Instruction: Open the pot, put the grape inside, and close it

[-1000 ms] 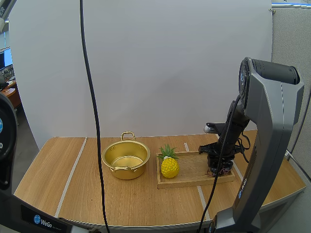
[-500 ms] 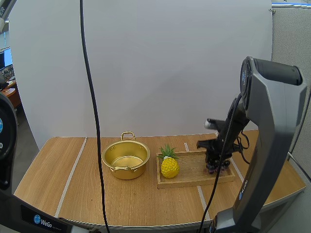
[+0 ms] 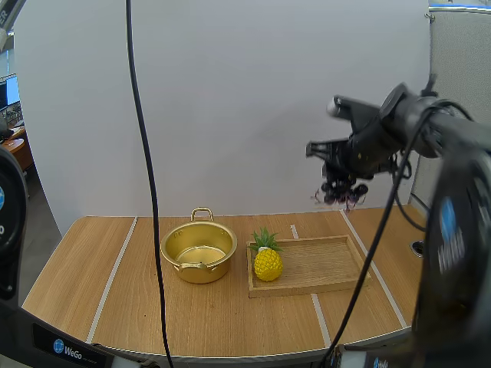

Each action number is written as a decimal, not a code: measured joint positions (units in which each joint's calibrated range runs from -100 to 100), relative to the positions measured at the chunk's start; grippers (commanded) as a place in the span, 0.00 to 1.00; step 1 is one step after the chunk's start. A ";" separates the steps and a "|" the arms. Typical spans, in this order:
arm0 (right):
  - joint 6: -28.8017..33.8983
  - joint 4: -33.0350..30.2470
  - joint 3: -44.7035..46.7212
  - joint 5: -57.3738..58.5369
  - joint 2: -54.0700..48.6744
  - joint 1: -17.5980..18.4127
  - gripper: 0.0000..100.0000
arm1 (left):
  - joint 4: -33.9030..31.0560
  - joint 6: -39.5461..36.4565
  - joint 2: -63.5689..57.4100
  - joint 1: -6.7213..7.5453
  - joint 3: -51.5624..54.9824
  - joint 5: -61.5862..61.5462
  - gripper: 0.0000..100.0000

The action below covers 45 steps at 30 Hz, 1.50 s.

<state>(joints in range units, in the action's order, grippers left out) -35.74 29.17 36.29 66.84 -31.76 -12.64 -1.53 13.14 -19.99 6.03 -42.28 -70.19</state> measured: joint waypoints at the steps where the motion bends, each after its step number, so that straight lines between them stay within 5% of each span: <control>1: 0.00 0.17 0.00 0.00 -0.43 0.00 0.00 | 0.00 0.00 0.00 0.00 0.00 0.00 0.00; 3: 0.00 0.78 0.00 0.12 -11.45 0.00 0.00 | 0.00 0.00 0.00 0.00 0.00 0.00 0.00; 10: 0.00 0.78 0.00 0.12 -20.17 0.00 0.00 | 0.00 0.00 0.00 0.00 0.00 0.00 0.00; 26: -2.39 1.86 0.00 0.12 -22.54 0.00 0.00 | 0.00 0.00 0.00 0.00 0.00 0.00 0.00; 27: -4.91 3.39 0.00 0.64 -22.54 0.00 0.00 | 0.00 0.00 0.00 0.00 0.00 0.00 0.00; 28: -15.87 14.67 0.00 8.40 -22.05 0.00 0.00 | 0.00 0.00 0.00 0.00 0.00 0.00 0.00; 30: -18.43 18.70 0.00 12.46 -20.62 0.82 0.00 | 0.00 0.00 0.00 0.00 0.00 0.00 0.00; 35: -19.54 18.62 0.14 11.75 -18.90 5.30 0.00 | 0.00 0.00 0.00 0.00 0.00 0.00 0.00; 37: -19.00 13.86 0.14 5.96 -18.90 12.13 0.00 | 0.00 0.00 0.00 0.00 0.00 0.00 0.00; 45: -16.73 5.97 0.14 3.52 -10.47 19.83 0.00 | 0.00 0.00 0.00 0.00 0.00 0.00 0.00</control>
<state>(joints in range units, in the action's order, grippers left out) -52.47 35.14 36.43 70.36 -42.23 7.18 -1.53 13.14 -19.99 6.03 -42.28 -70.19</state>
